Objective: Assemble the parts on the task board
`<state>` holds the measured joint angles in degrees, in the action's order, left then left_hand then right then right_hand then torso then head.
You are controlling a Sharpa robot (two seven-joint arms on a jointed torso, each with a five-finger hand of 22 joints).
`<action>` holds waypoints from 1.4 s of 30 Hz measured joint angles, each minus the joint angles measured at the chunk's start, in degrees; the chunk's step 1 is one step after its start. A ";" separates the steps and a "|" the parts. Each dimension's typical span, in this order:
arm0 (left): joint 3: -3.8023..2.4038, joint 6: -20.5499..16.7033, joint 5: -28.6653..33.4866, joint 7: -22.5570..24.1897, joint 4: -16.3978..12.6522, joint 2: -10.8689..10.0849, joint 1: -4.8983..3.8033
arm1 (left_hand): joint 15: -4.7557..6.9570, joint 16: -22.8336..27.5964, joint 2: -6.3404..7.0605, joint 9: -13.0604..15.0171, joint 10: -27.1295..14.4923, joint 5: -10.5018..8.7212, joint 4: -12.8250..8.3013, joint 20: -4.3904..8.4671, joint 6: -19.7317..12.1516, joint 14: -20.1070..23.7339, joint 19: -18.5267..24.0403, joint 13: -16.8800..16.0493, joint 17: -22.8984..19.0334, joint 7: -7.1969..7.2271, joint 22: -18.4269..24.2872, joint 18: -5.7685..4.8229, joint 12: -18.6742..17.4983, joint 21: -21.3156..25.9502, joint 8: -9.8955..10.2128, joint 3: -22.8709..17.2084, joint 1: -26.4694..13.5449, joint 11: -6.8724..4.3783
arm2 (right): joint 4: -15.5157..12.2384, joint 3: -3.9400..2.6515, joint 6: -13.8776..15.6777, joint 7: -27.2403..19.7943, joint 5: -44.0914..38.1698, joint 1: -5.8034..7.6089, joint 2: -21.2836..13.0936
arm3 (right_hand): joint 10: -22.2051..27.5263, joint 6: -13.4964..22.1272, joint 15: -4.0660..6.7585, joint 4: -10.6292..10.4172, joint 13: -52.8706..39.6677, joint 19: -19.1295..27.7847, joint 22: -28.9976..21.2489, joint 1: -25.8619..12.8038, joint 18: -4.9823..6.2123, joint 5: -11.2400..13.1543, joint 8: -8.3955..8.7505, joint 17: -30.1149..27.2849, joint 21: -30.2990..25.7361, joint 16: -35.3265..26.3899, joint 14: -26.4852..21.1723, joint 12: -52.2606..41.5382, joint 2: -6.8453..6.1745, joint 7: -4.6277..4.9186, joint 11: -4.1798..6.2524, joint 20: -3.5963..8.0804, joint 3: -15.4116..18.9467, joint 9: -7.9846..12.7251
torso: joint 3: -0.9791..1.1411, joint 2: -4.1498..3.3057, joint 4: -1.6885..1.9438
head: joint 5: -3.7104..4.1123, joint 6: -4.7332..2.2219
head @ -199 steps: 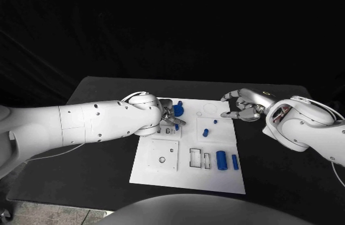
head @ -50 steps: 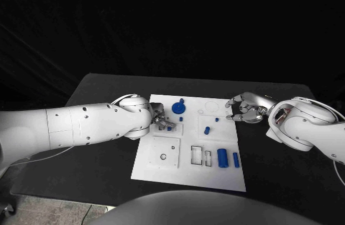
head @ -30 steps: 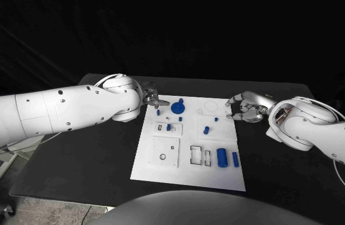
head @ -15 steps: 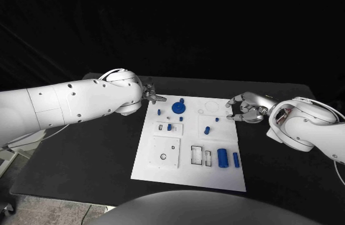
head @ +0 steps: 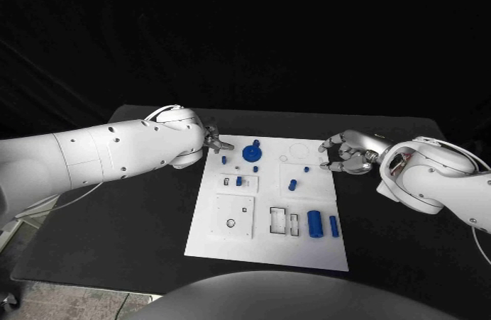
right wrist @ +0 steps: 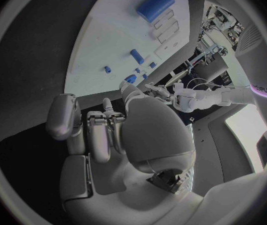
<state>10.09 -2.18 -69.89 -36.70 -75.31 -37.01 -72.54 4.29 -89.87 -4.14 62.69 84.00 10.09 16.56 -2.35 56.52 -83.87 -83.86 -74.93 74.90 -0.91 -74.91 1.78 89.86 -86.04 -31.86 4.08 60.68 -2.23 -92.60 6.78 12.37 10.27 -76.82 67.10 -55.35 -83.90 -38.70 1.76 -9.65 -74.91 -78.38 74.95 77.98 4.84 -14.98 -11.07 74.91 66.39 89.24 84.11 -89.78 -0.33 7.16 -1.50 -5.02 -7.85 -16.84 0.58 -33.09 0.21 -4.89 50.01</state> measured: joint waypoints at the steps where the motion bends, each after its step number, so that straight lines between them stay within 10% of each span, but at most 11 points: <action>1: 0.00 0.03 -0.06 0.00 0.10 0.05 0.09 | 0.00 0.00 0.00 0.00 0.00 0.00 0.00 0.00 0.00 0.00 0.00 0.00 0.00 0.00 0.00 0.00 0.00 0.00 0.00 0.00 0.00 0.00 | -0.01 0.00 0.02 0.00 -0.09 0.00 -0.04 | 0.00 0.00 0.00 0.00 0.00 0.00 0.00 0.00 0.00 0.00 0.00 0.00 0.00 0.00 0.00 0.00 0.00 0.00 0.00 0.00 0.00 0.00 | -0.01 0.00 0.01 | 0.04 0.00; 42: 0.03 1.95 -0.51 0.21 3.06 1.90 1.93 | 0.00 0.00 -0.28 0.60 0.00 1.43 0.01 0.09 -1.68 0.00 0.33 0.00 0.00 -0.61 0.01 0.01 0.00 1.05 0.95 0.33 1.34 0.00 | -0.02 0.00 0.33 -0.07 -0.72 -0.01 -0.24 | 0.00 -0.19 0.00 0.16 0.00 0.00 -0.03 0.00 0.00 0.00 0.00 0.03 0.00 -0.22 0.00 0.00 0.00 -0.19 0.00 0.00 -0.16 0.05 | -0.01 0.01 0.05 | 0.13 0.00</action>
<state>10.12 -0.23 -70.39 -36.49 -72.25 -35.11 -70.61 4.29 -89.87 -4.42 63.29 84.00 11.52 16.57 -2.26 54.84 -83.87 -83.52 -74.92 74.90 -1.52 -74.90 1.79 89.86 -84.98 -30.92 4.41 62.02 -2.23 -92.62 6.78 12.70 10.20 -77.54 67.09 -55.59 -83.89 -38.89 1.76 -9.49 -74.91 -78.38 74.92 77.98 4.83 -14.98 -11.07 74.94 66.39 89.02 84.11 -89.78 -0.32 6.96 -1.50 -5.02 -8.01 -16.79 0.57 -33.08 0.26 -4.76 50.01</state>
